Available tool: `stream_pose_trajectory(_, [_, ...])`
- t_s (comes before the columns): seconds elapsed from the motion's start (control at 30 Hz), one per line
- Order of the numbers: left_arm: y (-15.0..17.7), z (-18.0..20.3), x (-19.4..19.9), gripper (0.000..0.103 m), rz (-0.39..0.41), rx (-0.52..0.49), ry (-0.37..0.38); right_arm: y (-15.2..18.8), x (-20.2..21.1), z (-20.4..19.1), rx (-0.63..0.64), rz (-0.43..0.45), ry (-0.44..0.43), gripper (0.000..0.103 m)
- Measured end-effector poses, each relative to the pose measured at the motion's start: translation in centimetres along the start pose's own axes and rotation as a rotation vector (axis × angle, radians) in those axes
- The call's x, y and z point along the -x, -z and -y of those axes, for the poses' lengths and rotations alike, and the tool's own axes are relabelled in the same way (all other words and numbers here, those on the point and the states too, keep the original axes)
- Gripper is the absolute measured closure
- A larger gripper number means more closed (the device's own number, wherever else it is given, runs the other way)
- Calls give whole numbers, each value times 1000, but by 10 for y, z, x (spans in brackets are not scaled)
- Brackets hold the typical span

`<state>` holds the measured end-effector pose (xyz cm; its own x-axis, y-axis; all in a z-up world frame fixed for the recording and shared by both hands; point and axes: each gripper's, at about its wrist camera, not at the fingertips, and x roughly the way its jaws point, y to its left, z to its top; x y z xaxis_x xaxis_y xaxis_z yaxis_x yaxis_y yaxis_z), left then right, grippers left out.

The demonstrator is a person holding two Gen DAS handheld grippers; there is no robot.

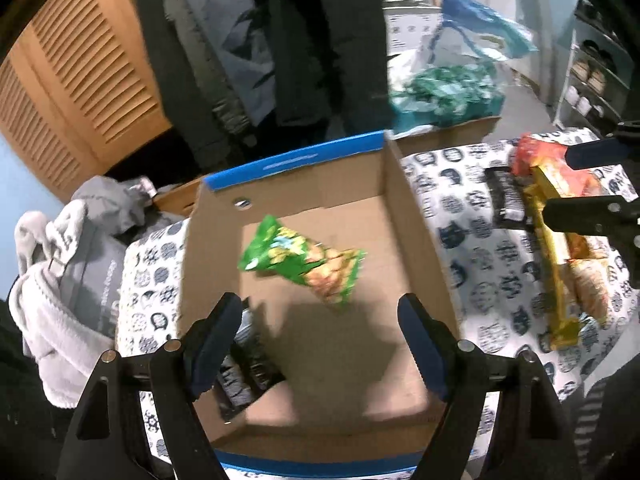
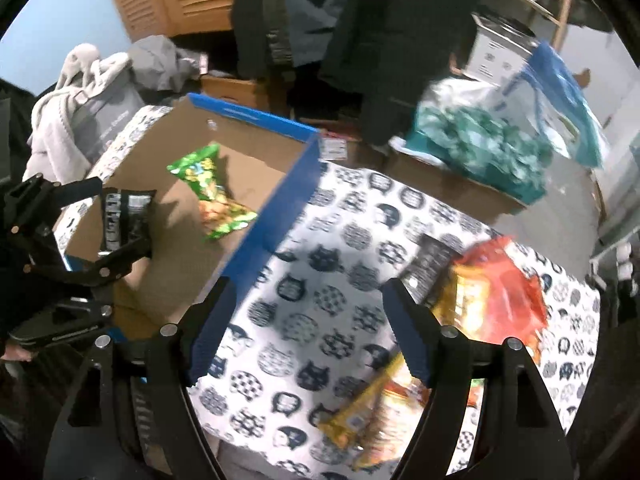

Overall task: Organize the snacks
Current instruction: 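Move both tools back over the snack pile, then grasp the yellow stick packet with the right tool while the left tool grasps the striped cracker pack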

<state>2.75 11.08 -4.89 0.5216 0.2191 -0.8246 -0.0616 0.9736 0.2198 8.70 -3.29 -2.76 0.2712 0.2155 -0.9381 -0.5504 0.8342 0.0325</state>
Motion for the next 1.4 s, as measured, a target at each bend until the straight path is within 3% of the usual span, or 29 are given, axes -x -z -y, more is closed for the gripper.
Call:
stream_pose_trajectory(0.33, [-22,62,4,21,-8,-88,37,36,15,70,-95,7,49,27])
stream_pose_trajectory(0.7, [-35,122,-9,21,-71,-153,90,86,0,143,-241,-54,67,27])
stream_pose_trajectory(1.03, [-36,160,-38,21,-161,-180,132,114,-35,165,-283,-111,13,27])
stream_pose_trajectory(1.4, [-35,178,-66,21,-225,-210,139,119,-65,169,-270,-118,-7,27])
